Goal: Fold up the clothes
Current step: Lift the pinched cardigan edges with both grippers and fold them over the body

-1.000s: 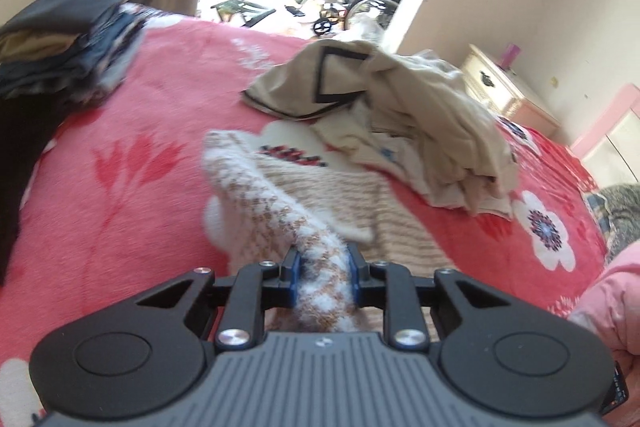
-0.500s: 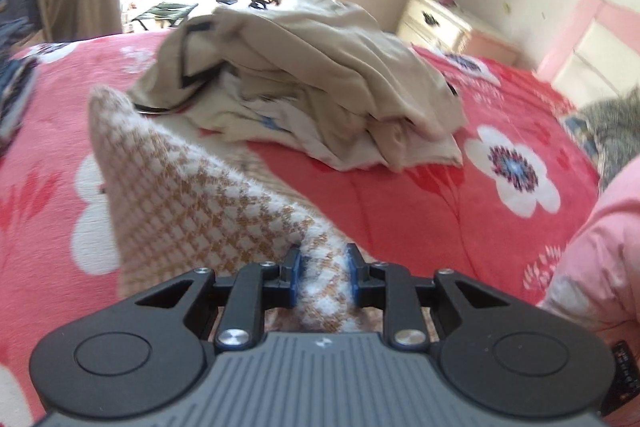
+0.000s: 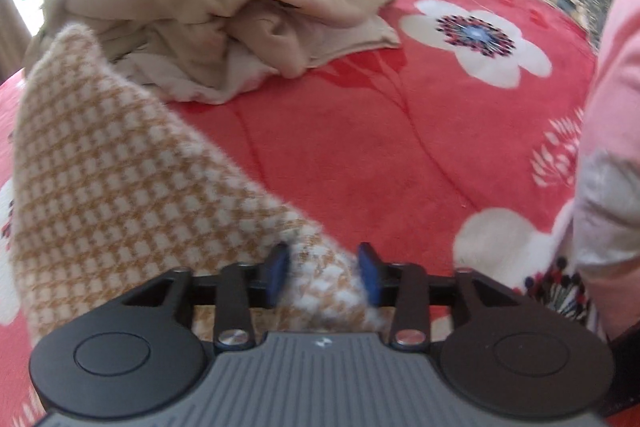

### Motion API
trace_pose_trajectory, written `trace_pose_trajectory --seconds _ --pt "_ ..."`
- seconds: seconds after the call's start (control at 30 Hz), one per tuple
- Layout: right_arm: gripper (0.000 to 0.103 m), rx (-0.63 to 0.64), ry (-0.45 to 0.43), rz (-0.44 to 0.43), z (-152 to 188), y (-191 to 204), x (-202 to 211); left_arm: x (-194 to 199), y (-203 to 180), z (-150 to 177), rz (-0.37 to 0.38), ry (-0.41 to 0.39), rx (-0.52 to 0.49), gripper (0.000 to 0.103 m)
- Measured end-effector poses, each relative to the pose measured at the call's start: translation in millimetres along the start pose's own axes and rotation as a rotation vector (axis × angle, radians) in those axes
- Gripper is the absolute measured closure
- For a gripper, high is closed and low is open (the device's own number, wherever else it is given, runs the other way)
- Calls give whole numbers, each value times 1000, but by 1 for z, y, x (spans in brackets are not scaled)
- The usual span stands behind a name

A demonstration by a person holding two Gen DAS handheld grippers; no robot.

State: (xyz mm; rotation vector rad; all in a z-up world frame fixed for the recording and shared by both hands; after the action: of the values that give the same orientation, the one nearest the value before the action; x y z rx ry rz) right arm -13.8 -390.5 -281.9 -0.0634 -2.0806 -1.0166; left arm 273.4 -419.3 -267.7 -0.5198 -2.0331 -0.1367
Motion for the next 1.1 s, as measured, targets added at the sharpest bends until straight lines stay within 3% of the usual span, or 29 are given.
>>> trace_pose_trajectory --seconds 0.1,0.27,0.37,0.53,0.6,0.77,1.03,1.1 --pt "89 -54 10 -26 3 -9 -3 19 1 -3 57 -1 6 53" --pt "88 -84 38 -75 6 -15 -4 85 29 4 177 -21 47 54" --pt "83 -68 69 -129 2 -18 -1 126 58 28 196 1 51 53" --pt "76 12 156 -185 -1 -16 8 176 111 107 189 84 71 53" --pt "75 69 157 -140 -2 -11 12 189 126 144 173 119 81 53" --pt "87 210 157 -28 -4 2 21 210 141 223 221 170 79 54" --pt "92 432 156 152 -10 22 38 212 145 278 288 121 -6 54" --pt "93 447 151 177 -11 12 36 206 144 288 299 131 -12 55"
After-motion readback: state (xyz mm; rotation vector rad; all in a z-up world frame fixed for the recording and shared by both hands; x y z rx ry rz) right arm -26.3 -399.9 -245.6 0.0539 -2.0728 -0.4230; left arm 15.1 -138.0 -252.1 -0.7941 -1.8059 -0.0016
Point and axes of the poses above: each gripper's, at about its wrist camera, not at the fingertips, and x roughly against the way its jaws point, y to its left, z to its underside, the point moved 7 cm from there along -x, roughly the way its jaws point, and after that the axes turned 15 degrees about x, right-handed, at the moved point
